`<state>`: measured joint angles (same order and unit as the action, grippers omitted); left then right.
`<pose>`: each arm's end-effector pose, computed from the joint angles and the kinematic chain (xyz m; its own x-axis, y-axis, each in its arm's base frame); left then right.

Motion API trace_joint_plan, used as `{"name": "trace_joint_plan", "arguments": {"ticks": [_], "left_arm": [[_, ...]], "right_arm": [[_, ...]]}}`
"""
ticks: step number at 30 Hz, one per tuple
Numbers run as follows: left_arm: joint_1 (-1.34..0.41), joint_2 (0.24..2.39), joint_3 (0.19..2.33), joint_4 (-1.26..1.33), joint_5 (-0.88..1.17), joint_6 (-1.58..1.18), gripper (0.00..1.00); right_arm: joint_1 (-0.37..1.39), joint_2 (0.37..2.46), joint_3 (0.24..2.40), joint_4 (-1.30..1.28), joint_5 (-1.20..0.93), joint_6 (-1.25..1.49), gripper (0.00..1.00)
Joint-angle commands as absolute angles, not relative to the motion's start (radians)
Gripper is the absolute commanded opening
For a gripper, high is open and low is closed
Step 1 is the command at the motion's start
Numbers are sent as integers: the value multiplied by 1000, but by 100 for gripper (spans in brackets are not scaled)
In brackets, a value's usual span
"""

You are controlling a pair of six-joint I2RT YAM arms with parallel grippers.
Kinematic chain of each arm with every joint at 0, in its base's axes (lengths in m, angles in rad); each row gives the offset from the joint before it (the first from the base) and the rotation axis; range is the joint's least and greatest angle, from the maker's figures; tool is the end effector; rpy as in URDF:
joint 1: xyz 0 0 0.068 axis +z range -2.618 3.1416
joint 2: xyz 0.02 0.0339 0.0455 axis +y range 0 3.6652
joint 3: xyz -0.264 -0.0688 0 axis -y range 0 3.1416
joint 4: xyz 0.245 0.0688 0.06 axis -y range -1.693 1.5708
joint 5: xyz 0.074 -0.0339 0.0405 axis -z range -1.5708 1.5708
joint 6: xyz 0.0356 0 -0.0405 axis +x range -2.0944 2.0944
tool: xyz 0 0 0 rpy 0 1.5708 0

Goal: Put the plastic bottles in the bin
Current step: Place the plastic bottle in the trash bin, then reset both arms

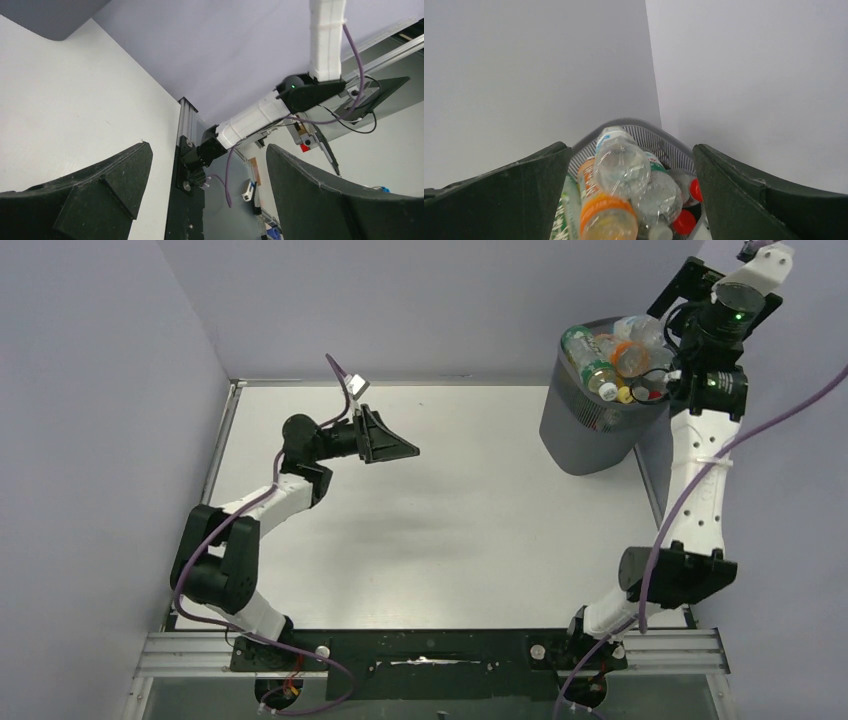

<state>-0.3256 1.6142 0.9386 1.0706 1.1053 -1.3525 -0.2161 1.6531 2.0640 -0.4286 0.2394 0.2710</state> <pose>0.3150 -0.1399 0.3055 -0.8241 -0.1843 -0.5356 0.5563 -0.0852 -0.8266 0.3409 -0.0835 0.5276 0.1011 0.2441 -0.9645 0.4284 0.8643 0.2636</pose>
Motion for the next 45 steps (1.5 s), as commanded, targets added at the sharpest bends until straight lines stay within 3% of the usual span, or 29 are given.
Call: {"name": "trace_joint_plan", "arguments": {"ticks": [1,8,11,14,23,29,34,45], "left_arm": [[-321,1525,1016,892,1079,-1186,85],[-318,1413,1121,296,932,-759,85],[-316,1363,1129,129,932,-759,85],[-315,1309,1103,29,711,-580,85],[-321,1169,896,57,409,-599,85],[-341,1184,716,272,312,-707,85],[-392,1221,636,348,196,-675,85],[-307,1333,577,492,-113,-438,85]], "right_arm": [[-218,1487,1979,-383,179,302,98],[-210,1261,1708,-395,42,319,98],[-206,1142,1559,-394,6,326,98],[-203,1031,1409,-396,-10,334,98],[-181,790,1004,-383,-60,344,98],[-170,705,730,-221,-20,351,98],[-144,694,569,-87,79,332,98],[-110,869,325,415,262,245,98]]}}
